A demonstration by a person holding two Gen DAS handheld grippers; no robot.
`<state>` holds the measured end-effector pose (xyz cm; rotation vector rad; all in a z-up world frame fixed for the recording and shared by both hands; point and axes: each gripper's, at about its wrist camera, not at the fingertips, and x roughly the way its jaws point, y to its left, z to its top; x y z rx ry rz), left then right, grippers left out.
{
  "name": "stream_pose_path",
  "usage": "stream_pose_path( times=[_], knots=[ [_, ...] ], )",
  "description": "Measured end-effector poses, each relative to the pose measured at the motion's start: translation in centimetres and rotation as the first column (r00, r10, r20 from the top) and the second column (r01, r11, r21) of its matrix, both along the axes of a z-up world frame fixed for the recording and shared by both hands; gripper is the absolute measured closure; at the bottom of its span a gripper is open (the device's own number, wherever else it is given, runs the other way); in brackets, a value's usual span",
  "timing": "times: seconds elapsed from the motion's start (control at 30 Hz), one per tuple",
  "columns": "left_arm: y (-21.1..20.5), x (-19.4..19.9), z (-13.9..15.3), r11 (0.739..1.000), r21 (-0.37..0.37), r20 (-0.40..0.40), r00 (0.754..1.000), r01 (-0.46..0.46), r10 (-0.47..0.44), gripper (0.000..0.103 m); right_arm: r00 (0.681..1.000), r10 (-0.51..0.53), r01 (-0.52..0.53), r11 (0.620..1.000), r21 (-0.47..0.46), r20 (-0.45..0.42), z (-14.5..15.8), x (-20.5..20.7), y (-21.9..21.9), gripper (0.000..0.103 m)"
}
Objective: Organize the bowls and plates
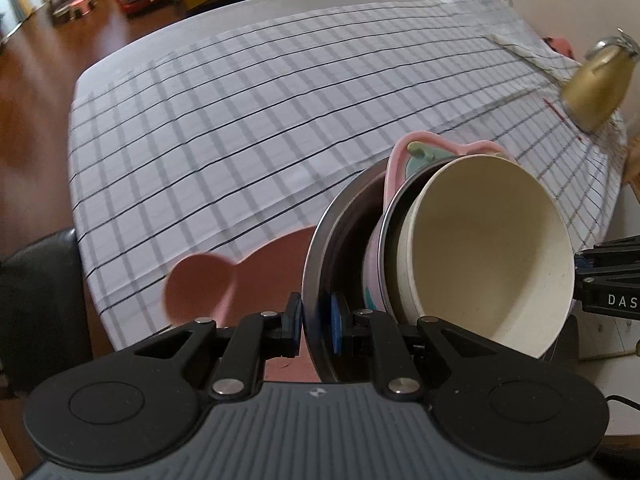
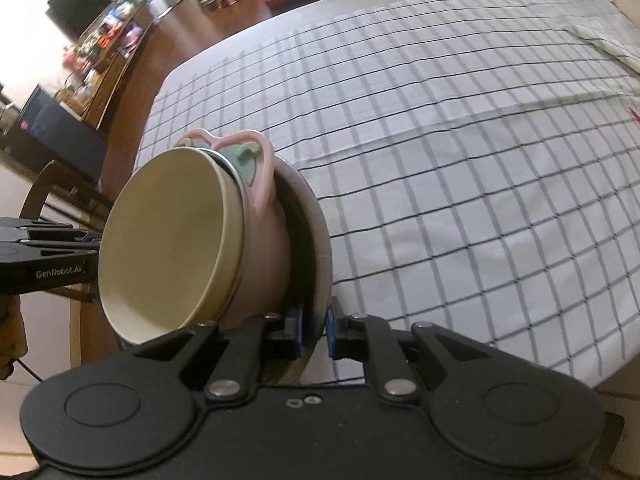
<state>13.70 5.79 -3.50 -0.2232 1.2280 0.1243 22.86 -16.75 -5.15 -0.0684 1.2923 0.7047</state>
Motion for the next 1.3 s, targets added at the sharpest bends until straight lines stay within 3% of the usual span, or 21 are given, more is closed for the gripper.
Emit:
stream_pose_path(
  times=[0.43, 1.3],
  knots=[
    [3.8, -1.9, -2.9, 0.997, -0.008, -0.029, 0.997, -0.077, 0.076, 0.090, 0.997, 0.078, -0.079, 0.997, -0.018, -0.026, -2.4, -0.5, 5.2, 0.091],
    [4.5, -0.9, -5.0, 0.999, -0.024, -0.026, 0.999, -0.044, 0.043, 0.090, 0.998, 0.055, -0.057, 0.997, -0.055, -0.032, -4.2, -0.1, 5.9, 0.091]
  ],
)
